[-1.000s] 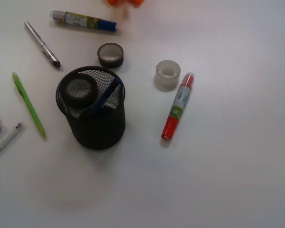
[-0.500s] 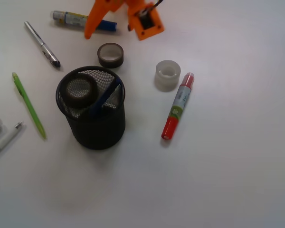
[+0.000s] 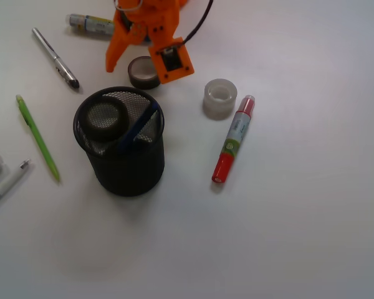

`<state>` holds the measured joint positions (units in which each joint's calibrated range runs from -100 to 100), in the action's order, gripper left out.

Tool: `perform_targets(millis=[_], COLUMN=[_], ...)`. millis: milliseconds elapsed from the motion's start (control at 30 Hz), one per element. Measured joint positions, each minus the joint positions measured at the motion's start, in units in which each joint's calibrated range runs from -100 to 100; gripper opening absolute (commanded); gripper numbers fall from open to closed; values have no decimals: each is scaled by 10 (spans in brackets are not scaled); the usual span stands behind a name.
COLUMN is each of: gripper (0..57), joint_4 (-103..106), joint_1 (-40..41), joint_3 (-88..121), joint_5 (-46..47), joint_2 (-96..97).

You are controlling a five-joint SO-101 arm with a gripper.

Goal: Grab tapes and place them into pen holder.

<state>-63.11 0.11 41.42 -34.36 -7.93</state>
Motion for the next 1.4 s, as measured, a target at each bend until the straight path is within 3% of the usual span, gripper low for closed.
perform_targets(millis=[467, 933, 1400], gripper=[380, 382, 386], joint_4=[-45, -87, 24], joint_1=[-30, -26, -19], joint_3=[-79, -30, 69], joint_5=[18, -10, -13], joint_2=[79, -76, -81])
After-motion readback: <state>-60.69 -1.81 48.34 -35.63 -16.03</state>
